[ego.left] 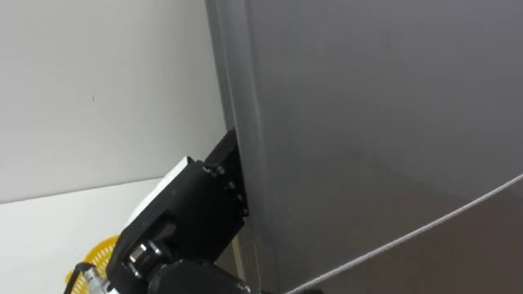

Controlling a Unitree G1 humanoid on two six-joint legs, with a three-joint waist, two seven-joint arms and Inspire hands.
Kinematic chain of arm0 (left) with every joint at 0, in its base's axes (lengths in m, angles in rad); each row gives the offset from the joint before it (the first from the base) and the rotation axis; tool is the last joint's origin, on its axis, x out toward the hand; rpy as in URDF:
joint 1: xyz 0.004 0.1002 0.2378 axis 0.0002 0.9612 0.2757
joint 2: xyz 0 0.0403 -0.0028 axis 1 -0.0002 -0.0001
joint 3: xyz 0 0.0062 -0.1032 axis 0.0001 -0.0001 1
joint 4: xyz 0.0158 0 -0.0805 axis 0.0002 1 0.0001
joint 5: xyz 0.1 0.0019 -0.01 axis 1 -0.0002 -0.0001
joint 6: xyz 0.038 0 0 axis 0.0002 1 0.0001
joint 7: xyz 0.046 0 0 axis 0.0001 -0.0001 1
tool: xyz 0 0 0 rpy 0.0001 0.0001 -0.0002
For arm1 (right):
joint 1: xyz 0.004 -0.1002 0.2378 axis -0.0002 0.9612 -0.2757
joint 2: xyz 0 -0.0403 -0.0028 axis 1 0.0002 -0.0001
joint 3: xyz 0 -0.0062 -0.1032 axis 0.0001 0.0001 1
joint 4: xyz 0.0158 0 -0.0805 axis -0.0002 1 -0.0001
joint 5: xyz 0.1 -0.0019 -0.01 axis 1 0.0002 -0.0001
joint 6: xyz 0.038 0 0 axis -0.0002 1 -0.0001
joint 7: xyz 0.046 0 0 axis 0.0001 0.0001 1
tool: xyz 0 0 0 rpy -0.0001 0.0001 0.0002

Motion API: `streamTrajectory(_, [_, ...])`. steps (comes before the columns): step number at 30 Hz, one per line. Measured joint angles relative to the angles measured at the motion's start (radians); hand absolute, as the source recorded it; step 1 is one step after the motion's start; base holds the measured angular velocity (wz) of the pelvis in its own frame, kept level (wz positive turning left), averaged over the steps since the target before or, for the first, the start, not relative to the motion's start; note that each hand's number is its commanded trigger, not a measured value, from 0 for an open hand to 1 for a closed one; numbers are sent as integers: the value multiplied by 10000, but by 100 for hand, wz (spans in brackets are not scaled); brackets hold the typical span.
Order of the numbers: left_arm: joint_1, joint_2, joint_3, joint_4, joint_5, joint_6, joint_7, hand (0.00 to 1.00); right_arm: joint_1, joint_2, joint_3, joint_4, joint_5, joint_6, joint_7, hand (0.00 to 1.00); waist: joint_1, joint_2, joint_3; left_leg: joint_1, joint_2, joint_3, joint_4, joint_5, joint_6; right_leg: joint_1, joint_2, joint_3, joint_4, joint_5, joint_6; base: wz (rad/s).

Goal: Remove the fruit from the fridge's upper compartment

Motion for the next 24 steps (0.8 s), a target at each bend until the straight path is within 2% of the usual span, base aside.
streamTrajectory(6, [-60,12,-202,-11,-464,1,-441,0,-92,-41,-4,-23,-2,-6,112,0,-224,-17,12,5,29,216,-5,0,0,17,14,118,-6,5,-9,-8])
streamTrajectory(11, [-386,80,-436,-21,-508,1,-697,0,-102,-73,-12,-23,14,84,239,0,-222,-152,74,-26,18,243,-19,0,0,-105,11,188,-20,6,-7,-3])
streamTrajectory(19, [-443,117,-527,-53,-518,1,-775,0,-84,-78,-95,-22,55,87,216,0,-231,-201,52,-8,11,287,-20,-1,0,-121,10,269,-23,9,-3,-3])
streamTrajectory(24, [-470,116,-528,-53,-513,1,-850,0,-70,-108,-92,-36,84,88,199,0,-212,-192,46,62,8,513,-20,-1,0,-134,24,508,-7,19,14,-12])
